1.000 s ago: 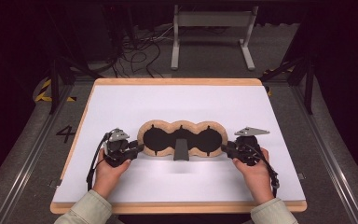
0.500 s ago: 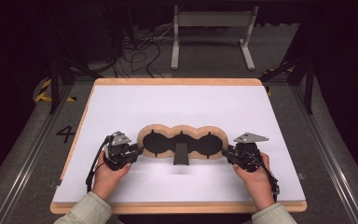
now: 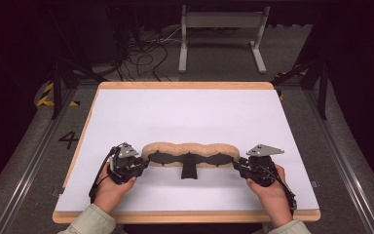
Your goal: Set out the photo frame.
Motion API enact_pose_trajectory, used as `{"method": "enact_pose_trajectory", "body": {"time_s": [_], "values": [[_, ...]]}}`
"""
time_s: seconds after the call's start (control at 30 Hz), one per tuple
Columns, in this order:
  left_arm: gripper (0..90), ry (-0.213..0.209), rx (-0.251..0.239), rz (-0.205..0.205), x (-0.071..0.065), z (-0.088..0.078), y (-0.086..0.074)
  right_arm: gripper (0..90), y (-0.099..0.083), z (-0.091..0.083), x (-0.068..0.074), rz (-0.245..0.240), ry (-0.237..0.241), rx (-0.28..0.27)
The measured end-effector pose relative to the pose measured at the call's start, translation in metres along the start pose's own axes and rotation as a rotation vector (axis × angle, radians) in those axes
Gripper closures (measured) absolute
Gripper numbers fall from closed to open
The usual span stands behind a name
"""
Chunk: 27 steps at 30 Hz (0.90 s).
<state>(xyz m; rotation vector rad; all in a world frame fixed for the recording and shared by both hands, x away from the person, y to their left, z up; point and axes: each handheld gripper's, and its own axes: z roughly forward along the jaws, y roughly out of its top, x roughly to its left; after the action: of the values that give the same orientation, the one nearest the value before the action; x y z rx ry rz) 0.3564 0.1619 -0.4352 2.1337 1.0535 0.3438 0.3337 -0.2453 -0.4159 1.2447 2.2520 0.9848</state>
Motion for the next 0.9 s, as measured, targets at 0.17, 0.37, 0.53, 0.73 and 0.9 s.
{"method": "enact_pose_trajectory", "body": {"time_s": [0.17,0.37,0.53,0.73,0.9], "values": [[75.1,-0.021,0.014,0.006,0.001,-0.001,-0.002,71.5,-0.002,-0.003,0.003,-0.026,-0.001,0.013],[73.8,-0.054,0.030,0.007,0.002,-0.002,-0.002,71.1,-0.006,-0.006,-0.001,-0.015,0.049,0.018],[72.4,-0.067,0.034,-0.011,0.002,-0.004,-0.002,65.8,-0.006,-0.006,-0.002,-0.019,0.075,0.022],[73.9,-0.092,0.046,-0.034,0.003,-0.011,-0.005,66.7,-0.003,-0.010,-0.003,-0.037,0.083,0.027],[79.9,-0.137,0.042,-0.052,0.005,-0.019,-0.005,72.1,-0.003,-0.014,-0.009,-0.057,0.101,0.030]]}}
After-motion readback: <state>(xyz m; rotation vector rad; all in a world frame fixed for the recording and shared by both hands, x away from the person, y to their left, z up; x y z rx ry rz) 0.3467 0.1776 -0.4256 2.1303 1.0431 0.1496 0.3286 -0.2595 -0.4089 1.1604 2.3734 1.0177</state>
